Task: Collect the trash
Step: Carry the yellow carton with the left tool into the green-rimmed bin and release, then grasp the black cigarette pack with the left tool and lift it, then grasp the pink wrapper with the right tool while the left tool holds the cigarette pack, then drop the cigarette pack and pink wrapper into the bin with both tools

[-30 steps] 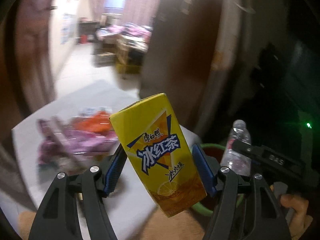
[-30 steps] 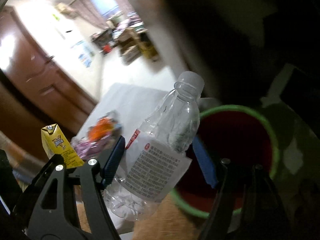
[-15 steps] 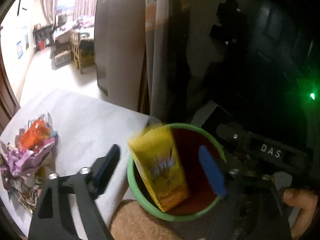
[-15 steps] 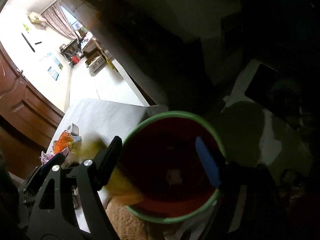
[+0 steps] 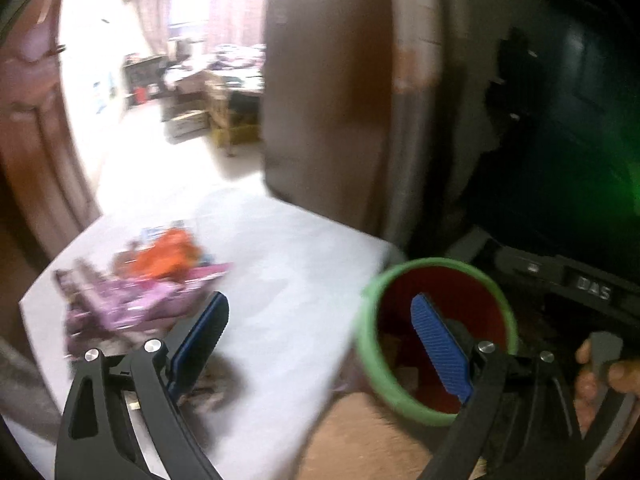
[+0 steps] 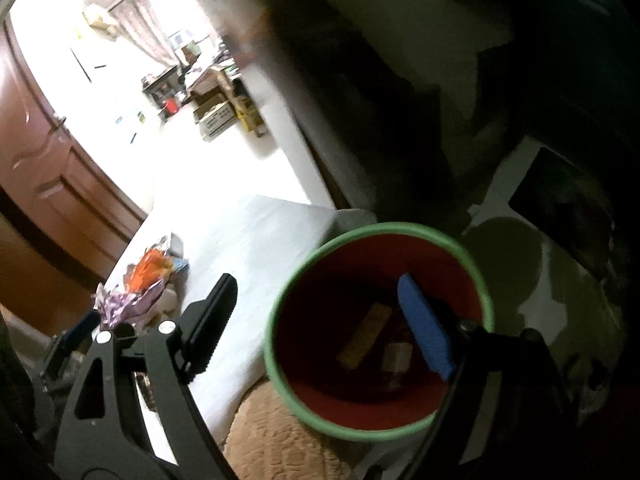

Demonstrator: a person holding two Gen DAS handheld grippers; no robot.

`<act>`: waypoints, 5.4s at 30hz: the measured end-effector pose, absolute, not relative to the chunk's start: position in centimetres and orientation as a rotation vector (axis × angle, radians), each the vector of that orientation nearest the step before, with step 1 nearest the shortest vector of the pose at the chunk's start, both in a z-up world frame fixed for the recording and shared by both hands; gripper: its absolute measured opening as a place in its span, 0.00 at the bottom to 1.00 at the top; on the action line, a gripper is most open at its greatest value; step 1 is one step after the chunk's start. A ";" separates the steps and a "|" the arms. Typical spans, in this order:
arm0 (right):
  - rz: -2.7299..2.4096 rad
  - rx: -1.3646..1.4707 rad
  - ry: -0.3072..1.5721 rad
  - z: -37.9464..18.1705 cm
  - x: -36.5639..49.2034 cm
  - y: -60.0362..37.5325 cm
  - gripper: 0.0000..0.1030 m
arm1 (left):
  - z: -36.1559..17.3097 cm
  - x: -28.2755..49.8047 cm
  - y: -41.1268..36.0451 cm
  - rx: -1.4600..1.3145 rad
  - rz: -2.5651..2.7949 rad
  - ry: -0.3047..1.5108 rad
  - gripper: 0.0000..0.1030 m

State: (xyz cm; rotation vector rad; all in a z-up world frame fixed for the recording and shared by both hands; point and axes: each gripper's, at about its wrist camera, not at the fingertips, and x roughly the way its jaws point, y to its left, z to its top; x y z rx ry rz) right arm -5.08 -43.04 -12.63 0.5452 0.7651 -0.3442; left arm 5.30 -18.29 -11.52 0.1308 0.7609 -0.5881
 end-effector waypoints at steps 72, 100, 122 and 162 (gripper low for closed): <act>0.052 0.778 1.159 -22.6 14.9 -25.4 0.86 | -9.3 8.0 0.7 -0.037 -0.156 0.614 0.44; 0.335 0.742 0.801 -10.9 5.0 -27.5 0.26 | -9.1 7.6 -0.3 -0.038 -0.158 0.626 0.44; 0.331 0.721 0.613 -7.4 1.1 -32.9 0.26 | -7.4 6.2 -6.0 0.014 -0.257 0.632 0.44; -0.120 0.884 0.677 -13.9 -8.4 -49.1 0.26 | -12.5 4.5 -28.2 0.105 -0.747 0.814 0.47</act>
